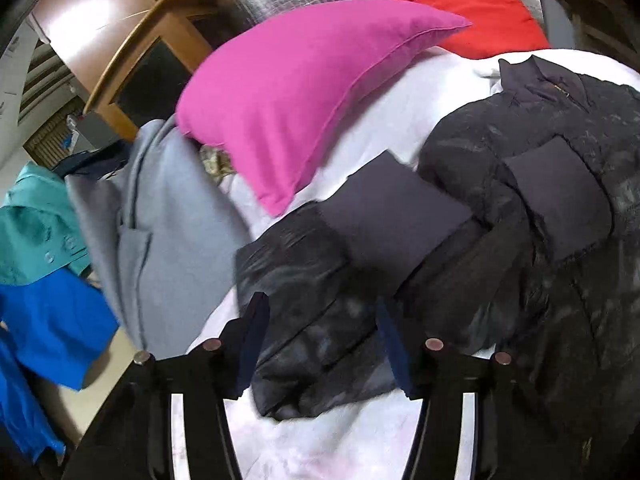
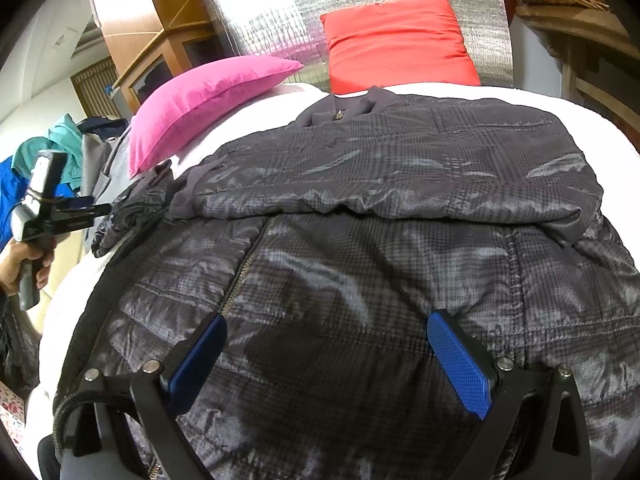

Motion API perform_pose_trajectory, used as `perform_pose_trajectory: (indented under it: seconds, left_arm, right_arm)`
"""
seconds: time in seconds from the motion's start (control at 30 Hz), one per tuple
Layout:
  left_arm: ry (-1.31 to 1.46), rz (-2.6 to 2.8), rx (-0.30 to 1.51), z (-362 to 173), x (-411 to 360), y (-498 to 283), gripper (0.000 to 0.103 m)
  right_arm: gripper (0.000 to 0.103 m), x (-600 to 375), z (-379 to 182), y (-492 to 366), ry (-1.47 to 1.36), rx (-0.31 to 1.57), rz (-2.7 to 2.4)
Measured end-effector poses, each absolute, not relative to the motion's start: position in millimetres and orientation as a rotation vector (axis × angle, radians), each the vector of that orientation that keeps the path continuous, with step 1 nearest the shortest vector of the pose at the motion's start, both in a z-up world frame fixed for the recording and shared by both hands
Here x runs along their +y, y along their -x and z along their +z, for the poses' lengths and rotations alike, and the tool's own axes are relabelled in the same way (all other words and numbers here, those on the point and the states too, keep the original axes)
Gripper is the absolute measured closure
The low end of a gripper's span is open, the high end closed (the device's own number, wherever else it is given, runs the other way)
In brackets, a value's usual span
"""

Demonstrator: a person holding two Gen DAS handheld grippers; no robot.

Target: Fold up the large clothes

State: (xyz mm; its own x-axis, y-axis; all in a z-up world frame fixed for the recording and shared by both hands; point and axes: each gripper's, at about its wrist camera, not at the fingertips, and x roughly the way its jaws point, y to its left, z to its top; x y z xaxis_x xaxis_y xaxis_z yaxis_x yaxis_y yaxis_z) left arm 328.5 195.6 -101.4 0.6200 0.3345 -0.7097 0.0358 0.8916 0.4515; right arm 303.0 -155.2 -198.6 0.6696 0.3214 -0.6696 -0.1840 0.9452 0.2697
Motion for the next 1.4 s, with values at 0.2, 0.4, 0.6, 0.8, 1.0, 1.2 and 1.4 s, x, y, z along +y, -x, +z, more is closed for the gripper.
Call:
perform_pose_trajectory:
  seconds: [0.2, 0.4, 0.6, 0.8, 1.0, 1.2, 1.4]
  left_arm:
    - [-0.499, 0.116, 0.986, -127.6, 180.2, -357.3, 0.046]
    - [-0.405, 0.158, 1.031, -134.8, 196.5, -373.6, 0.079]
    - [-0.253, 0.132, 0.962, -92.0, 212.9, -360.0, 0.084]
    - [-0.154, 0.072, 0.809, -4.4, 192.3, -337.9, 0.085]
    - [-0.102, -0.082, 0.670, 62.4, 107.0, -327.6, 0.085]
    - [-0.049, -0.225, 0.630, 72.7, 13.8, -331.8, 0.085]
    - [-0.026, -0.331, 0.686, 36.4, -74.0, -346.8, 0.085]
  right_arm:
    - [0.001, -156.5, -198.9, -303.2, -0.194, 0.786, 0.292]
    - [0.001, -159.3, -199.4, -302.6, -0.209, 0.780, 0.299]
    - [0.001, -160.6, -198.7, -301.6, -0.218, 0.777, 0.303]
    - [0.001, -164.1, -198.2, -300.6, -0.241, 0.770, 0.314]
    - [0.001, -173.6, -195.9, -297.9, -0.301, 0.752, 0.338]
    - [0.002, -217.5, -161.0, -278.2, -0.502, 0.636, 0.348]
    - [0.002, -280.9, -120.9, -253.5, -0.591, 0.437, 0.220]
